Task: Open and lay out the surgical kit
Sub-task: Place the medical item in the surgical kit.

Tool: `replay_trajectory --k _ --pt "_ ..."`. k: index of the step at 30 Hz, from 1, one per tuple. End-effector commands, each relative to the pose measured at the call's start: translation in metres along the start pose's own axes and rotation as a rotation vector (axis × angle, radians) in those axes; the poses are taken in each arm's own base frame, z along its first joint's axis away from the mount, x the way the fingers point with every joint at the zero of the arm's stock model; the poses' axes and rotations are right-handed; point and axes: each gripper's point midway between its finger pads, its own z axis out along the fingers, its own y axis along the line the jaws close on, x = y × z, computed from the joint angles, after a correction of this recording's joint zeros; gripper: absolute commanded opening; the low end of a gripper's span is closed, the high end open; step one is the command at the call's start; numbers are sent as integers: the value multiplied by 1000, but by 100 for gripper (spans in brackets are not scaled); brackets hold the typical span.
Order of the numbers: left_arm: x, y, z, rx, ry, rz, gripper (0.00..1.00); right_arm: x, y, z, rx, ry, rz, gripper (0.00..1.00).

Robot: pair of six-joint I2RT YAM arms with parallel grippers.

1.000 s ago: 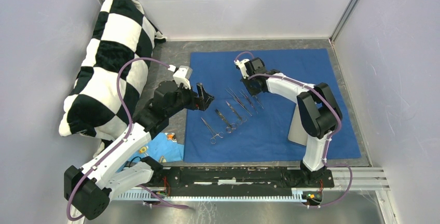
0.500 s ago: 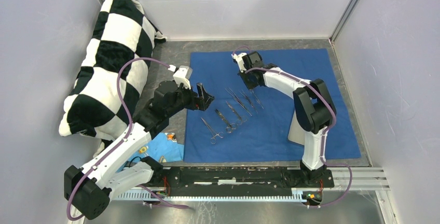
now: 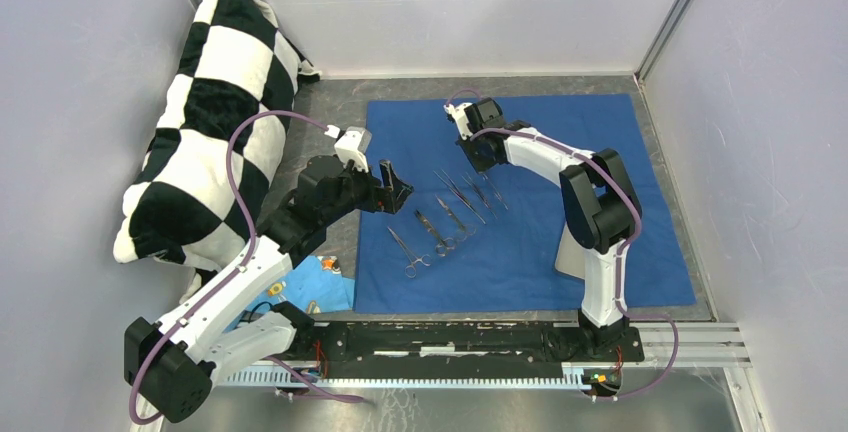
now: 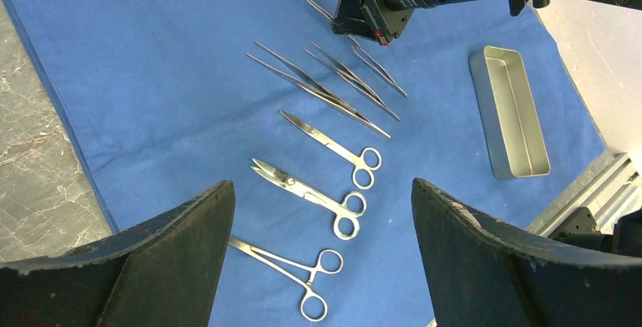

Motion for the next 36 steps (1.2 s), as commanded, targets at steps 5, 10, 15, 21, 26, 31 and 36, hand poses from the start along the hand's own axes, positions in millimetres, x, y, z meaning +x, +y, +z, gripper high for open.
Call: replay_trajectory --k 5,10,15,21,26,31,36 --pt "-18 -9 0 34 -47 38 92 -8 -4 0 10 -10 -15 6" --pt "-18 -9 0 36 -48 38 92 -5 -5 1 13 -3 -17 7" --pt "-18 -9 0 38 -47 37 92 -3 -5 1 16 3 -17 8" --pt "-17 -10 1 41 -44 38 92 0 -5 0 16 9 -20 8" --pt "-17 -10 1 44 -43 36 92 3 -6 -1 22 15 -20 10" --pt "-17 -10 1 44 -43 36 92 3 -5 -1 19 14 -16 11" --pt "-16 -10 2 46 -40 36 92 6 -4 0 15 25 -17 13"
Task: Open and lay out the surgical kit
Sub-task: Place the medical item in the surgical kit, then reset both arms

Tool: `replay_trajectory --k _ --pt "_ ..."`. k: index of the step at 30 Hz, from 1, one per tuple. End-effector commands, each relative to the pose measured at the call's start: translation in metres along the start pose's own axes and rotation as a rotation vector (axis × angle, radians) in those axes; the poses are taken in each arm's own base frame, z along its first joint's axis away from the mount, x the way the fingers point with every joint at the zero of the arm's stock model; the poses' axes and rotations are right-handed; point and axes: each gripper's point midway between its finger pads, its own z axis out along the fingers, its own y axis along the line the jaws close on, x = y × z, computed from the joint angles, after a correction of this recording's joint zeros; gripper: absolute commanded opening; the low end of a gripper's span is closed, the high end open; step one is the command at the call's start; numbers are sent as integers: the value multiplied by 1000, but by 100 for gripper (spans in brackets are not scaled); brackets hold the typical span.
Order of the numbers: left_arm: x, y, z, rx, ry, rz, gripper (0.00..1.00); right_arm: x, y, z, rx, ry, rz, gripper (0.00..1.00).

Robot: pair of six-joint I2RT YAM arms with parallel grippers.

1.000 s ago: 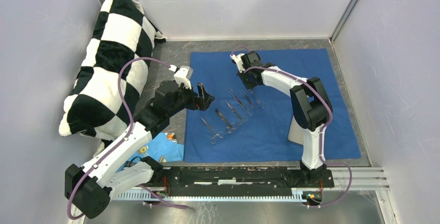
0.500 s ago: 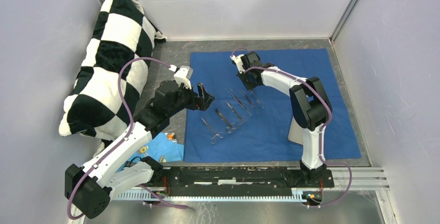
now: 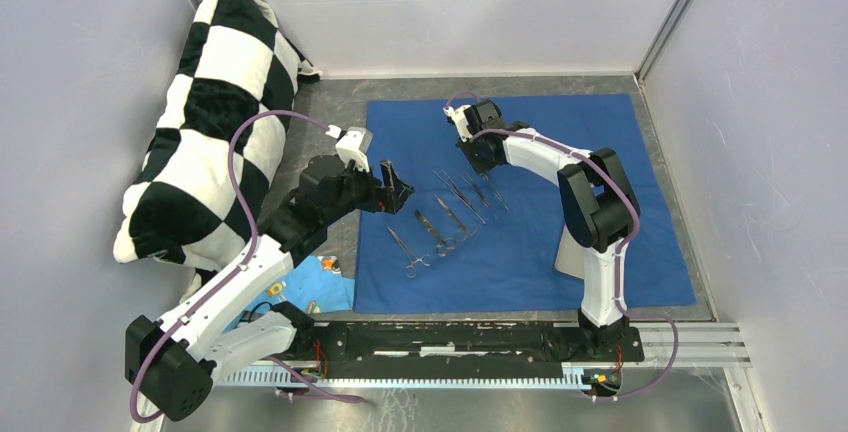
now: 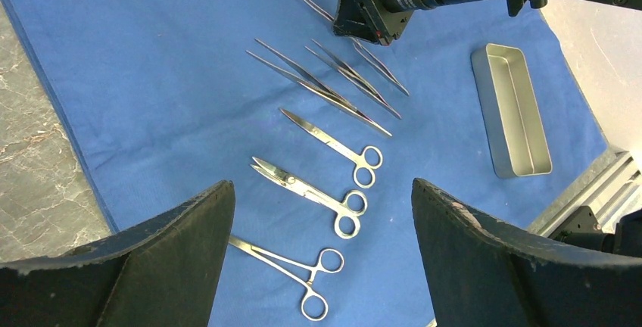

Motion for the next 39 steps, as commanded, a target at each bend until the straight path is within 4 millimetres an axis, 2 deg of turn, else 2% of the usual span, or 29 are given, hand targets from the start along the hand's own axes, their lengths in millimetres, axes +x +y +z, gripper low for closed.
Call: replay_trajectory --k 1,12,18,23,28,33,39 --pt "-19 -11 0 46 -50 36 92 0 -4 -4 14 4 -8 14" --pt "-18 -12 0 52 -47 36 92 -2 -4 -6 8 5 -5 22" --pt "-18 -13 0 55 -48 36 92 -9 -4 -17 9 -16 7 25" --pt "-18 -12 0 55 -47 37 92 -33 -8 -57 16 -106 33 29" --pt "-18 -12 0 53 -48 38 92 -45 -9 -101 5 -195 52 34" --pt "-19 -12 -1 50 -52 43 92 -36 -10 -143 17 -271 75 36" --pt "-23 -12 -4 51 -67 51 93 -11 -11 -221 39 -445 105 46"
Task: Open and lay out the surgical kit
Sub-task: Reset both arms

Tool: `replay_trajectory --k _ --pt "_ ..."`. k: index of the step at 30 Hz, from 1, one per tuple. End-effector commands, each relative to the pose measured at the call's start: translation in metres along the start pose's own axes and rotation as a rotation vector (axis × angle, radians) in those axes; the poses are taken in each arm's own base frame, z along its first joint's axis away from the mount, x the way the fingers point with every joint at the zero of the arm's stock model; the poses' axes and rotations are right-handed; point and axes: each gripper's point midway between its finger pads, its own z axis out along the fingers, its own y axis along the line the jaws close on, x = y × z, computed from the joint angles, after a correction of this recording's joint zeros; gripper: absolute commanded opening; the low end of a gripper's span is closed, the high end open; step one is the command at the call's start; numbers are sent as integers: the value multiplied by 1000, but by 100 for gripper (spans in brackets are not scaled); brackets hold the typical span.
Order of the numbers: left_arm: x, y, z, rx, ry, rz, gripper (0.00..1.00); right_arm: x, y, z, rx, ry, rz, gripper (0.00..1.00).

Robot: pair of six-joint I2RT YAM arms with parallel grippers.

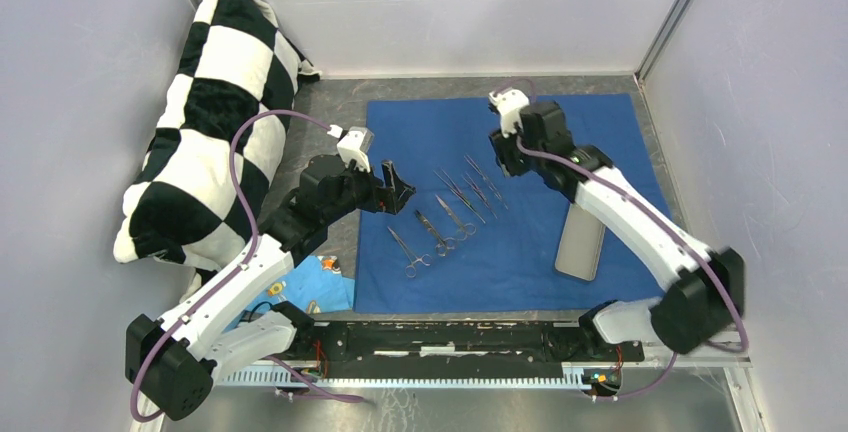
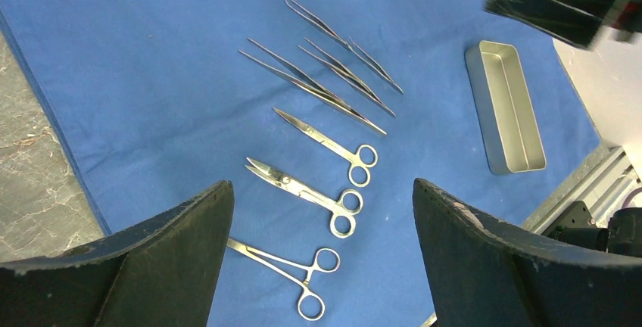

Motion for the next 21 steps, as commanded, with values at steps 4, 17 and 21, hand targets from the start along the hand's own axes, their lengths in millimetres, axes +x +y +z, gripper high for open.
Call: replay_trajectory --k 4,17,21 --pt "-31 -8 -10 20 -108 66 99 -12 -6 -105 35 -278 56 65" --pt "-111 -31 -67 -5 -286 71 100 -47 -39 -242 185 -589 180 98" --pt "-129 -30 -89 -47 -335 72 100 -60 -41 -269 182 -671 186 98"
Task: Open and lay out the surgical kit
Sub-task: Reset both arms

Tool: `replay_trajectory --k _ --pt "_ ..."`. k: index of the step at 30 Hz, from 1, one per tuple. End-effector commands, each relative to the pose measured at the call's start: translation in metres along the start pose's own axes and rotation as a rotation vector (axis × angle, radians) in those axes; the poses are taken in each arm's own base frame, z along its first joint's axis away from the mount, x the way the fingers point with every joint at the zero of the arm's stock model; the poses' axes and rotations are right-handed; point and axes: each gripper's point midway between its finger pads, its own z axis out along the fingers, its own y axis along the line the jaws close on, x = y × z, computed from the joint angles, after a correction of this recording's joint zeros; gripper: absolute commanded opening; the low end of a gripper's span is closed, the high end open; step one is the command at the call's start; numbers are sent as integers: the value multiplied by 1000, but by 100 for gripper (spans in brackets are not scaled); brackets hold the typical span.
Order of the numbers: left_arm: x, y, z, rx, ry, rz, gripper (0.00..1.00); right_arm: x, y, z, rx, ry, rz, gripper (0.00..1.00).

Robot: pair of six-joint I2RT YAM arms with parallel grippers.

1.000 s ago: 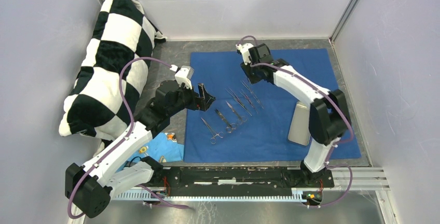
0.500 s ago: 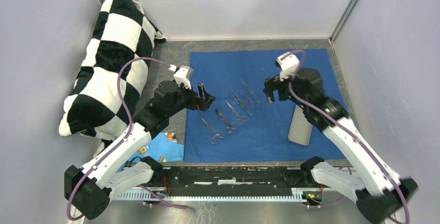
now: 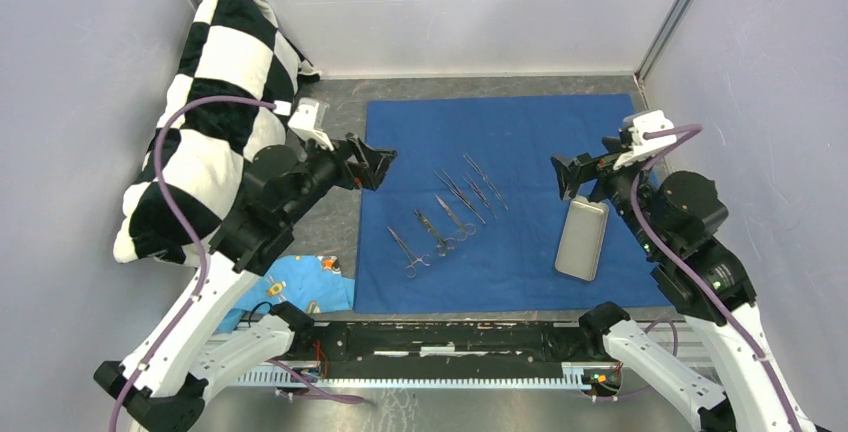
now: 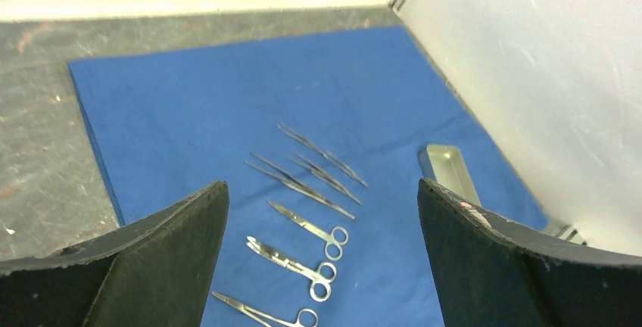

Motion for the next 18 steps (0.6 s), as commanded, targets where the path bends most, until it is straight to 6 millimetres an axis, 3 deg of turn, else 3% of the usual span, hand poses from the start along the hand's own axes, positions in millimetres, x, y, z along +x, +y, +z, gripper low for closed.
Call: replay_trajectory --k 1,8,14,18 --pt "-36 3 -24 -57 -79 47 100 -36 -10 -22 40 -102 34 98" --pt "-54 14 -45 -146 -119 61 100 -62 -24 -43 102 -234 69 98" --pt "-59 20 -57 -180 -146 43 100 -66 -39 -50 185 -254 115 98" --pt "-61 21 -60 -195 -154 41 100 -54 -43 -47 208 -231 105 98"
